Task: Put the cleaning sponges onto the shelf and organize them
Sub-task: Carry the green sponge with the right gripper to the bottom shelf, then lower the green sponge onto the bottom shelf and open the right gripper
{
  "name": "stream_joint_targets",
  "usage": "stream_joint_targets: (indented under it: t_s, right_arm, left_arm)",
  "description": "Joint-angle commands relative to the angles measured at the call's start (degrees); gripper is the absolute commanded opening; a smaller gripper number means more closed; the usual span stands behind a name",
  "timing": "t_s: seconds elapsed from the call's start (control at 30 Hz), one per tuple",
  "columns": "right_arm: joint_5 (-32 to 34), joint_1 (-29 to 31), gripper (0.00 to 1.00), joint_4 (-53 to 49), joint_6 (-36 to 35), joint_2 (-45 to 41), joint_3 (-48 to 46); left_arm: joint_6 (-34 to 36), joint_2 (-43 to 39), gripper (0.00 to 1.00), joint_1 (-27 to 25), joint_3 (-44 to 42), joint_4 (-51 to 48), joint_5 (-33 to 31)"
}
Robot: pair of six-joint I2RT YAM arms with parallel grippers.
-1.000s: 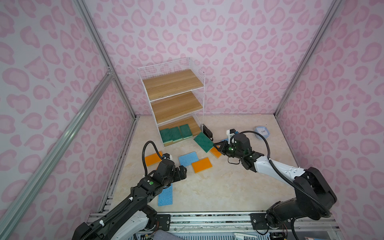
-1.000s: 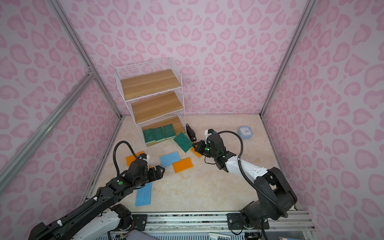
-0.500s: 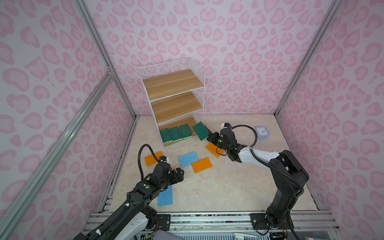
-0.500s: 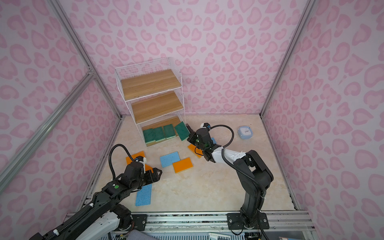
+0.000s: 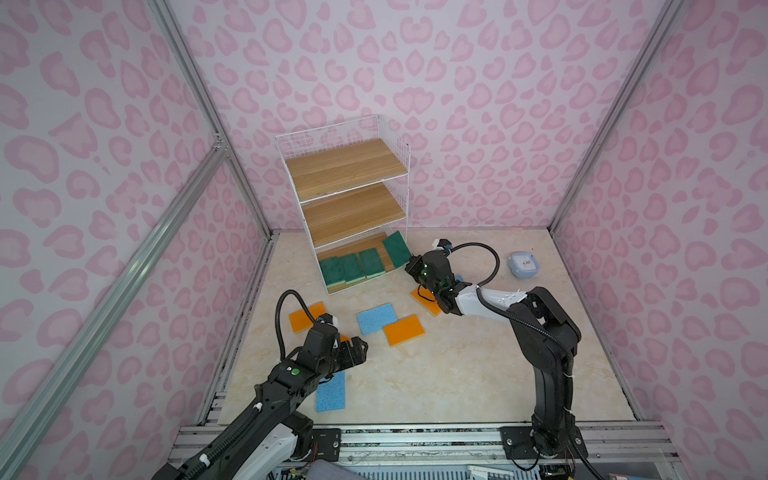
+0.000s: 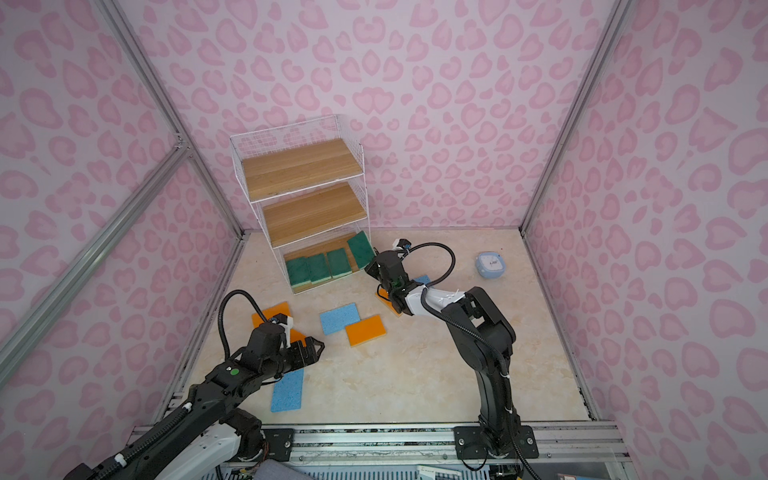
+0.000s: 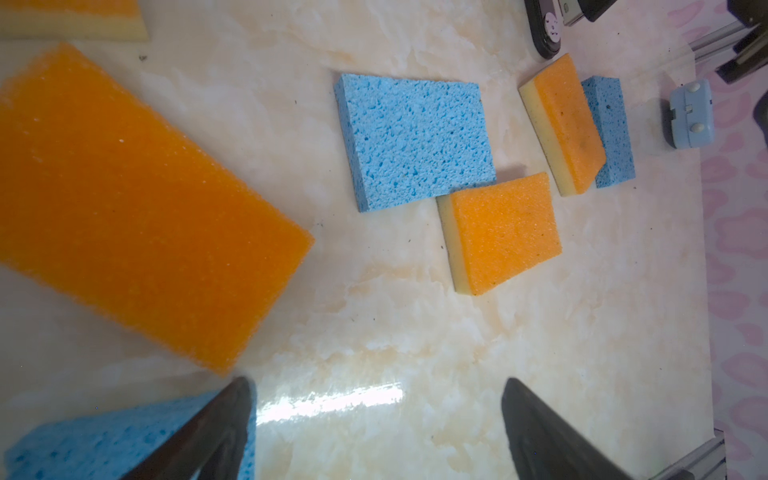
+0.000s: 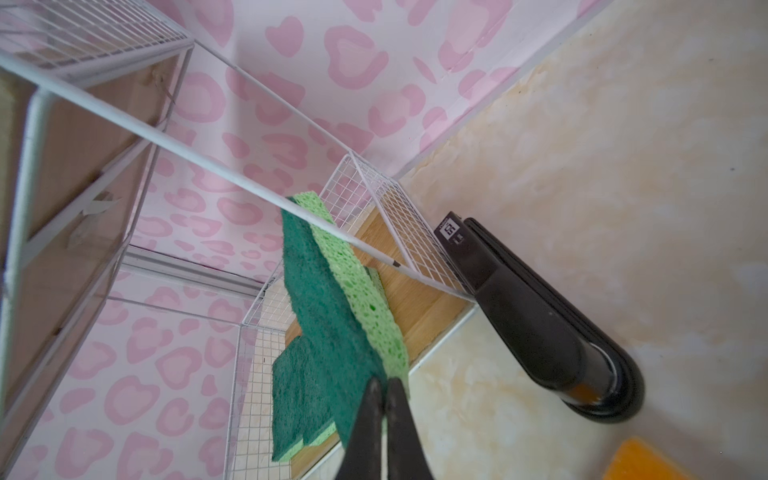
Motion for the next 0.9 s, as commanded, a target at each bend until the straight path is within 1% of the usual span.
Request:
stream_joint_targets:
  t_s: [0.0, 0.23, 0.33, 0.37, 0.73, 0.87]
  right_arm:
    - [4.1, 0.6, 0.00, 0.9, -2.3, 2.5, 2.5]
    - [6.9, 1.7, 0.00, -1.5, -4.3, 7.7, 8.2]
    - [6.9, 1.9, 0.00, -3.3, -5.5, 9.9, 10.3]
    - [7.0, 1.8, 0.00, -3.7, -5.8, 10.6, 12.7]
    - [7.4, 1.6, 0.00, -10.1, -8.1, 16.1, 19.9]
    - [6.0, 1.3, 0.00, -11.3, -8.4, 17.7, 21.7]
  left_arm:
    - [1.0, -0.2, 0.95, 0.3, -0.2, 1.2, 0.7]
    - [1.2, 0.0, 0.95, 0.4, -0.4, 1.3, 1.4]
    - [1.3, 0.0, 0.95, 0.4, -0.3, 1.1, 1.4]
    - [1.3, 0.1, 0.95, 0.4, -0.3, 1.1, 1.5]
    - [0.8, 0.1, 0.95, 0.4, -0.7, 0.9, 1.3]
    - [0.5, 0.3, 0.95, 0.4, -0.8, 0.9, 1.1]
